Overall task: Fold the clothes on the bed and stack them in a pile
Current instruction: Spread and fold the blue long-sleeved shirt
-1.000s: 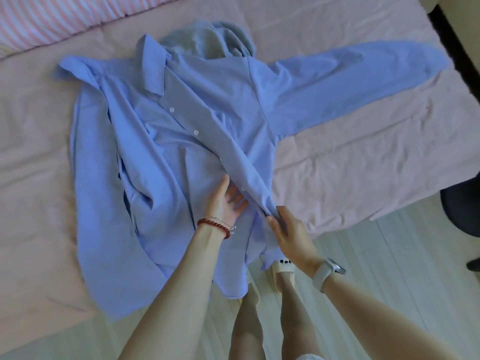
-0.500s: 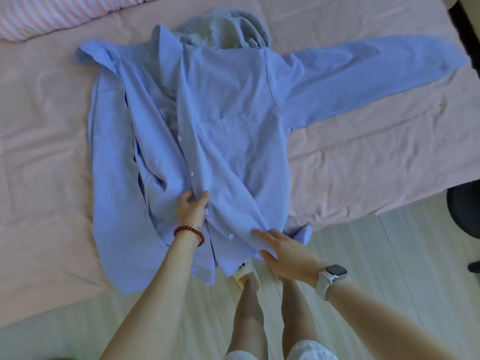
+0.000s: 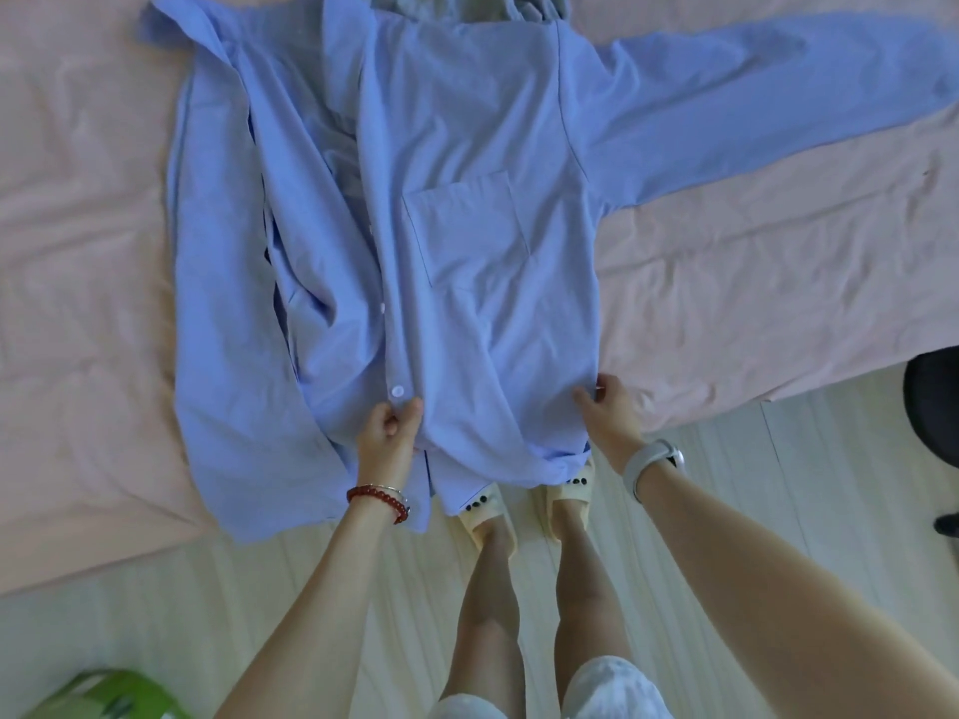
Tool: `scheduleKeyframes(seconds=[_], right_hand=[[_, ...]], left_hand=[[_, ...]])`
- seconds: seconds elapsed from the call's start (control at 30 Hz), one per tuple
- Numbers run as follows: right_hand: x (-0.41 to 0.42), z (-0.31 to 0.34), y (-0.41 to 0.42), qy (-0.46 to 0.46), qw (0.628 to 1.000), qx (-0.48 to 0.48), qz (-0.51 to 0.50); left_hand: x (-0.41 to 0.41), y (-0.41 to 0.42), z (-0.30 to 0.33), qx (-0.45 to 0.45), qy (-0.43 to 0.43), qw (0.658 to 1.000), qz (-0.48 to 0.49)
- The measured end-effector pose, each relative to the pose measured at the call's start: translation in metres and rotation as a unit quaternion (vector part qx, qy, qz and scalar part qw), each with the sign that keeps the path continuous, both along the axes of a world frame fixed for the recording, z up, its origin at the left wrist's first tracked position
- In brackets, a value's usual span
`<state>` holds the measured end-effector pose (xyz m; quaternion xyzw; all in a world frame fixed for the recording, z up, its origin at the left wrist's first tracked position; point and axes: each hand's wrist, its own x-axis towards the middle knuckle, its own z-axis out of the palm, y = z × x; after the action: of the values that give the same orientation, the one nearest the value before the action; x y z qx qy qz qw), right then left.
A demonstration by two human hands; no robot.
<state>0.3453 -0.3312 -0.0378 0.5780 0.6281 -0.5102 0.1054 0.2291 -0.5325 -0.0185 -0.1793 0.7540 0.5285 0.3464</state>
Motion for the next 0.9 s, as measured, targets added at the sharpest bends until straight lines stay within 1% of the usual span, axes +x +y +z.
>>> scheduleKeyframes(seconds=[0.07, 0.1, 0.13, 0.2, 0.27, 0.33, 0.4, 0.5, 0.53, 0.6, 0.67, 0.73, 0.8, 0.9], right_hand=[[-0.001, -0.002, 0.000, 0.001, 1.000, -0.007, 0.019], [0.000, -0.001, 0.000, 0.008, 1.000, -0.002, 0.026], [0.002, 0.001, 0.001, 0.018, 0.999, 0.011, 0.024], [0.010, 0.008, 0.007, 0.041, 0.998, 0.049, 0.015], [0.018, 0.016, 0.015, 0.060, 0.995, 0.078, 0.015], [0.024, 0.024, 0.023, 0.074, 0.992, 0.095, 0.030], [0.026, 0.031, 0.028, 0.089, 0.991, 0.084, 0.051], [0.035, 0.038, 0.032, 0.097, 0.992, -0.004, 0.080], [0.040, 0.039, 0.034, 0.087, 0.991, -0.042, 0.093], [0.055, 0.042, 0.036, 0.056, 0.986, -0.097, 0.125], [0.067, 0.044, 0.036, 0.047, 0.982, -0.117, 0.142], [0.075, 0.048, 0.035, 0.058, 0.983, -0.101, 0.143], [0.079, 0.050, 0.034, 0.060, 0.983, -0.044, 0.167], [0.082, 0.057, 0.033, 0.040, 0.968, 0.067, 0.239]], left_hand=[[0.005, -0.004, 0.002, 0.010, -0.032, 0.999, -0.033], [0.008, -0.005, 0.003, 0.003, -0.027, 0.999, -0.045], [0.010, -0.007, 0.004, -0.010, -0.005, 0.999, -0.047], [0.013, -0.009, 0.007, -0.051, 0.069, 0.995, -0.041], [0.014, -0.007, 0.012, -0.084, 0.144, 0.984, -0.057], [0.016, -0.002, 0.015, -0.114, 0.178, 0.974, -0.082], [0.018, 0.000, 0.015, -0.122, 0.171, 0.975, -0.076], [0.023, -0.005, 0.014, -0.093, 0.135, 0.985, -0.048], [0.025, -0.009, 0.015, -0.077, 0.115, 0.989, -0.056], [0.032, -0.019, 0.017, -0.047, 0.059, 0.992, -0.103], [0.041, -0.027, 0.018, -0.034, 0.003, 0.988, -0.152], [0.049, -0.032, 0.022, -0.032, -0.004, 0.989, -0.147], [0.055, -0.034, 0.027, -0.043, 0.044, 0.991, -0.119], [0.063, -0.029, 0.035, -0.076, 0.119, 0.985, -0.099]])
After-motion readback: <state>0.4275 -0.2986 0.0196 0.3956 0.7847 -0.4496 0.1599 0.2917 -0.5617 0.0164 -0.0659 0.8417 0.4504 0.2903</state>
